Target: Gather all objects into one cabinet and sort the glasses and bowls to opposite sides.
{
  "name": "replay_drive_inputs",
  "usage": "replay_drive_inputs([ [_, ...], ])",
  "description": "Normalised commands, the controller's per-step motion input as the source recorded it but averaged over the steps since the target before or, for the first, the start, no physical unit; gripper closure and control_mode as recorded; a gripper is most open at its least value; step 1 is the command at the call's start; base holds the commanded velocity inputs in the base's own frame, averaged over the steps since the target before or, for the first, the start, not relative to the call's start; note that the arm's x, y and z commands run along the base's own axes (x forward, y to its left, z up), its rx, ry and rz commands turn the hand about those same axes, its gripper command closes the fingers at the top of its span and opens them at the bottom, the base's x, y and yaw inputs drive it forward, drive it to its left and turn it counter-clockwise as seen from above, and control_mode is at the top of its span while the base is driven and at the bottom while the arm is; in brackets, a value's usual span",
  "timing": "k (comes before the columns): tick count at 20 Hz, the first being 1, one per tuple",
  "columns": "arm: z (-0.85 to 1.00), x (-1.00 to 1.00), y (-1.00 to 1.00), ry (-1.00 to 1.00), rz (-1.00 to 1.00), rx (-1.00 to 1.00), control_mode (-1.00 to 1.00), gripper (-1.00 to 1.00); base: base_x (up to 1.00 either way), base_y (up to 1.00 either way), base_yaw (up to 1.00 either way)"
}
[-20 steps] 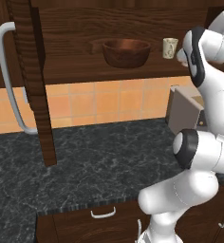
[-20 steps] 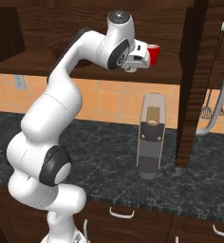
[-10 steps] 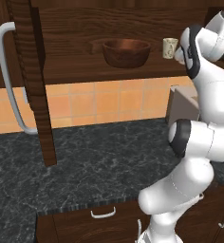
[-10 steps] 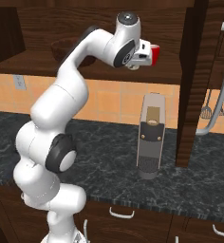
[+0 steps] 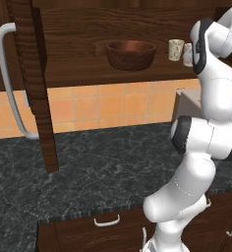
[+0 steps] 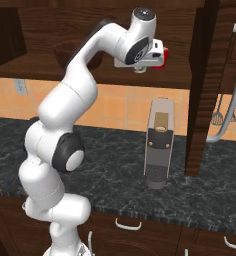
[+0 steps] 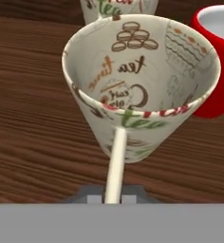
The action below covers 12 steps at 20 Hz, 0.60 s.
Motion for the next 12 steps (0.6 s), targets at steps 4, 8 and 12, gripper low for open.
replay_drive_inputs([
  [4,0.13,0.0,0.0,0.0,0.11,0.0,-1.0,-1.0,0.0,0.0,0.0],
  [8,0.43,-0.11,0.0,0.0,0.1,0.01,-1.0,-1.0,0.0,0.0,0.0],
  [12,0.12,-0.64,0.0,0.01,0.13,0.0,-1.0,-1.0,0.0,0.0,0.0],
])
